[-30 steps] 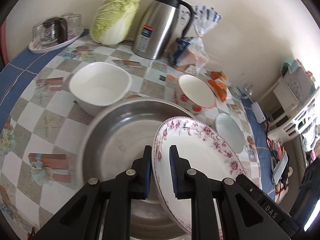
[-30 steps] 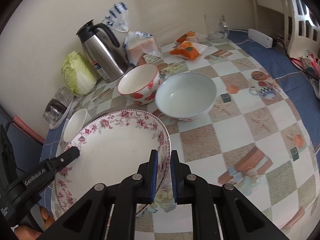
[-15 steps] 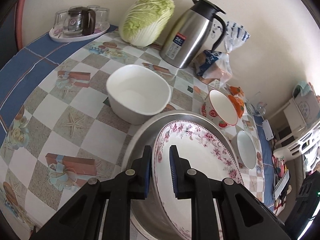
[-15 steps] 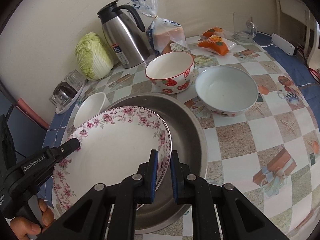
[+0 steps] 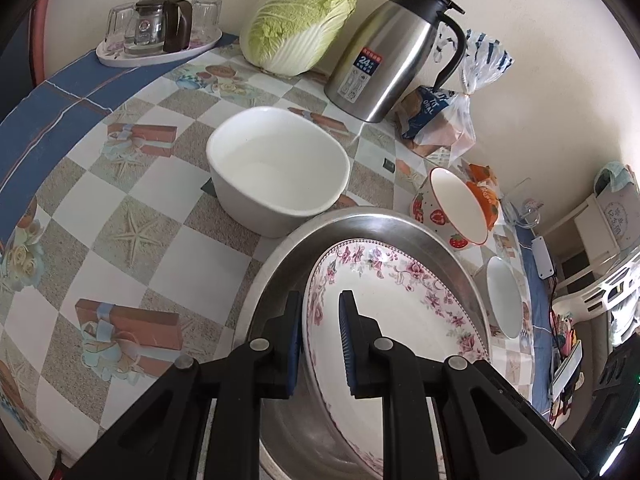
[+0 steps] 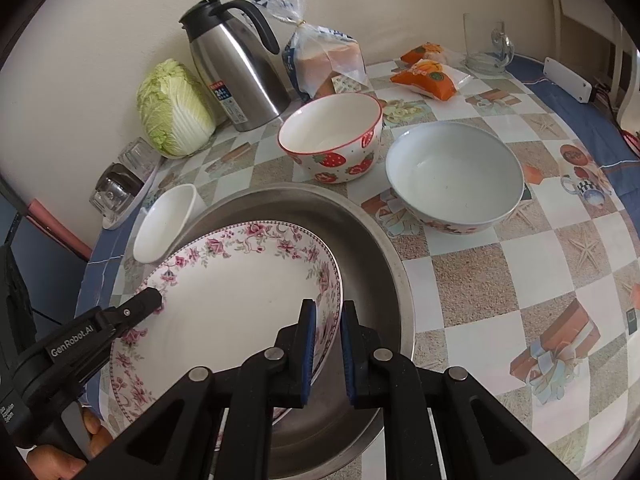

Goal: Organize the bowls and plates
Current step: 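Lower the pink-floral plate flat into the steel tray with both grippers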

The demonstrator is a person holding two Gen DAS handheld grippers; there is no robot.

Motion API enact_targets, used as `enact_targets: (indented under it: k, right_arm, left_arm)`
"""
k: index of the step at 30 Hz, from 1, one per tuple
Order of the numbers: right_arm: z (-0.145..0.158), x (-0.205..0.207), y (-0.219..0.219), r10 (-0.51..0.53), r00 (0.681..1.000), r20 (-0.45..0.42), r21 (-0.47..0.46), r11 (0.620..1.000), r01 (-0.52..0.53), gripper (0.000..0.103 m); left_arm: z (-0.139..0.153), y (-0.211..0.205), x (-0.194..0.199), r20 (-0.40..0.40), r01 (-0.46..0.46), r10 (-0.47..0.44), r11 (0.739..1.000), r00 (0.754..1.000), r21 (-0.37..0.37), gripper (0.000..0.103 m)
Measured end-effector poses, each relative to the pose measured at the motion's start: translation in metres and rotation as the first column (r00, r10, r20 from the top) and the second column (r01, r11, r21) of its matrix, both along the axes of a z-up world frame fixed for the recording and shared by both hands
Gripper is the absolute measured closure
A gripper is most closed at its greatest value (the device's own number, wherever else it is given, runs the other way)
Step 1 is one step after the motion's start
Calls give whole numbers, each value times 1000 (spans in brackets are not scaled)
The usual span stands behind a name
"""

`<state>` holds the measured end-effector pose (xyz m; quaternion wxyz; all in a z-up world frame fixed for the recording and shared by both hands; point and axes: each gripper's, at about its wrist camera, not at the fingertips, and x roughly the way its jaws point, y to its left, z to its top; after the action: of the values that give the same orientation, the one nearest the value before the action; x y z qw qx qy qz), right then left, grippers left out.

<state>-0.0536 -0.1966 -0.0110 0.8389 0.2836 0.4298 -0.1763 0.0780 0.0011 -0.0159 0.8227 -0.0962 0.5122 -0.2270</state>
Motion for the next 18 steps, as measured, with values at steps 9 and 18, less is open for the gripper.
enact_targets:
  k: [9, 18]
  right_arm:
    - [-4, 3, -3, 0, 1000, -15, -1, 1000, 0, 90]
    - [-14, 3, -6, -1, 999, -41, 4, 1000, 1, 90]
  left_arm:
    - [-14, -4, 1, -26, 6, -6, 1000, 1000, 22, 86]
    - [-22, -9, 0, -53, 21, -19, 999, 998, 38, 86]
